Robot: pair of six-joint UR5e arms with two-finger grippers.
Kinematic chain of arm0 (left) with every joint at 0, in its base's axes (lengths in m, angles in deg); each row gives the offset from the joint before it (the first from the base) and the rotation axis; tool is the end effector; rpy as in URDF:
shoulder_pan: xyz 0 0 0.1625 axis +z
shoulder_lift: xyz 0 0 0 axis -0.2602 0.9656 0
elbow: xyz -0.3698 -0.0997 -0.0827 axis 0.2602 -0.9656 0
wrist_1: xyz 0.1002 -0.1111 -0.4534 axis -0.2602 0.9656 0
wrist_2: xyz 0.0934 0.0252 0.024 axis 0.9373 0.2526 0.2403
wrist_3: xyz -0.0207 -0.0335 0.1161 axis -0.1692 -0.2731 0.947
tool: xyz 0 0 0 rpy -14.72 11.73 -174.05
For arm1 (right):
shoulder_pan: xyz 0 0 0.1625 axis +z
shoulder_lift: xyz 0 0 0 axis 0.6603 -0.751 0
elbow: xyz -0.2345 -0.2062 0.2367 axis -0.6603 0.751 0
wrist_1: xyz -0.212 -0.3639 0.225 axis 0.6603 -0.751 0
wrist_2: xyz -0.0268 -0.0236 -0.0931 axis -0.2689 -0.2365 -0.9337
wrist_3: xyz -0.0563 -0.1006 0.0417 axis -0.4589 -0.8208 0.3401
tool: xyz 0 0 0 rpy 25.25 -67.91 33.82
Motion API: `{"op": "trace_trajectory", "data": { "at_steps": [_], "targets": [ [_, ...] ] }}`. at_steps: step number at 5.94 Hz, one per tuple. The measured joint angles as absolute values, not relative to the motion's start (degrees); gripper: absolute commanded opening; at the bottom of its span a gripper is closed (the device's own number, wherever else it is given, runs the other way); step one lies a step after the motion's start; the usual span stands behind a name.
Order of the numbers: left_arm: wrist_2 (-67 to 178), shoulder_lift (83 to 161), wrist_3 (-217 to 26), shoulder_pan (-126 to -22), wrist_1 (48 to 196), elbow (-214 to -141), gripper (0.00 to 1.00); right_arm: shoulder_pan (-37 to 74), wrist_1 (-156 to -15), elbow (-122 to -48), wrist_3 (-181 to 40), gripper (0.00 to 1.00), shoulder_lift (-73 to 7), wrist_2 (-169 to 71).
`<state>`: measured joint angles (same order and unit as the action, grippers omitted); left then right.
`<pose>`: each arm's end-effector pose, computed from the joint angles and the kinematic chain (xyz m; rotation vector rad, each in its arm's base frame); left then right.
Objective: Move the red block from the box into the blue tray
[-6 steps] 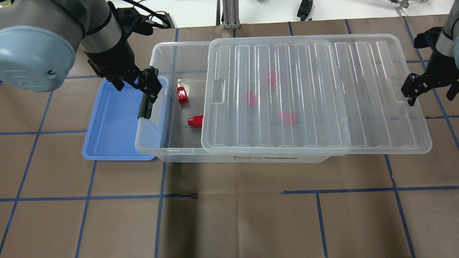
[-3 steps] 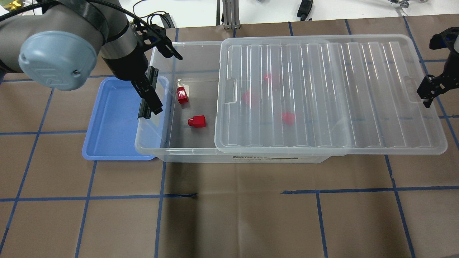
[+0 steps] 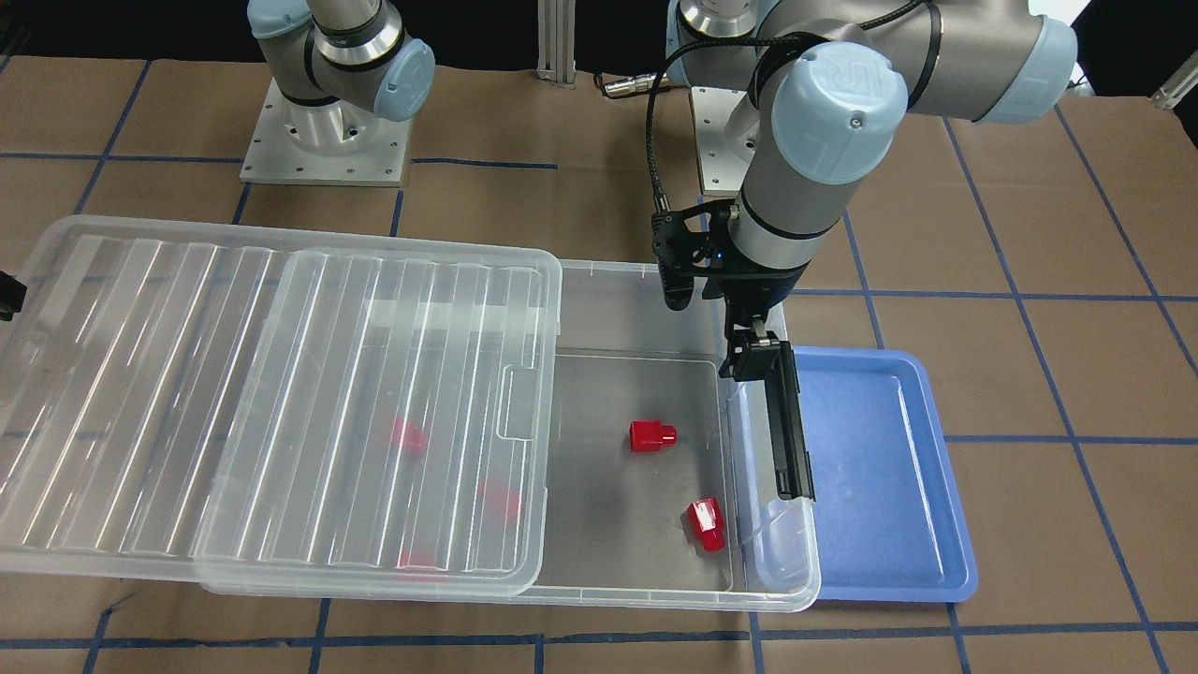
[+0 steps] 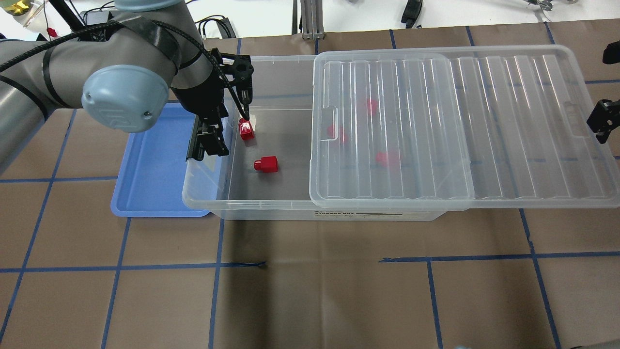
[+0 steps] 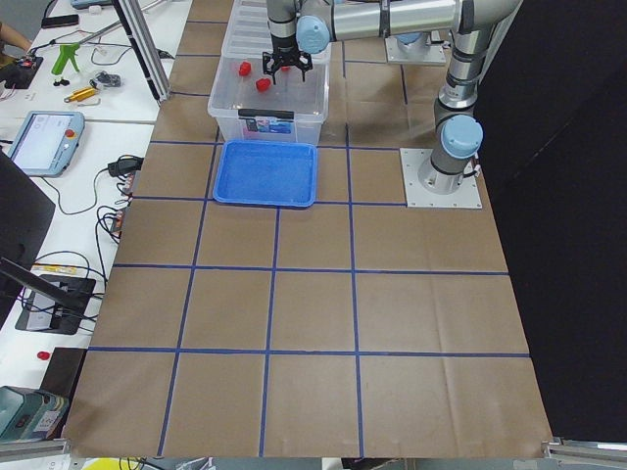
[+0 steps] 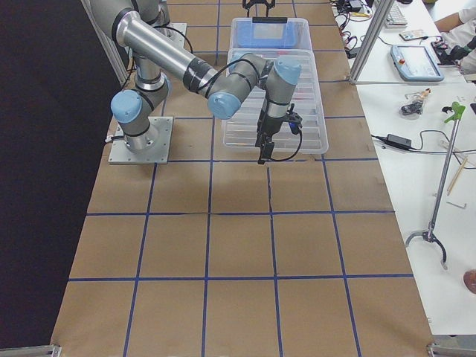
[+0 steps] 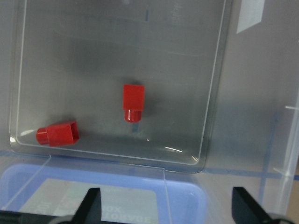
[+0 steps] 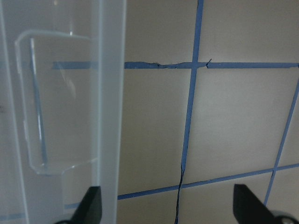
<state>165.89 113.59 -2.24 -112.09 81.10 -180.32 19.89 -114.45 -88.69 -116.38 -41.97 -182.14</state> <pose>-0.2106 -0.5955 0.3004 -2.1129 -2.2822 -0.0019 -0.2137 -0.5771 0.2936 0.0197 -2.8282 -0.2750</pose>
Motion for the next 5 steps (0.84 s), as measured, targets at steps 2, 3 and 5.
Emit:
{"op": "trace_trajectory", "data": {
  "at_steps": [2, 3, 5],
  "targets": [
    [165.67, 119.80, -1.82, -113.85, 71.49, -182.33, 0.97, 20.15, -112.73, -86.33, -115.25, 1.00, -43.95, -181.77],
    [165.70, 123.01, -1.85, -114.14, 68.11, -182.86, 0.97, 20.95, -108.27, -83.11, -112.60, 1.00, -45.47, -179.70],
    [165.84, 128.27, -2.36, -114.45, 62.30, -184.27, 0.97, 25.87, -93.65, -74.36, -101.48, 1.00, -46.50, -172.23]
  ]
}}
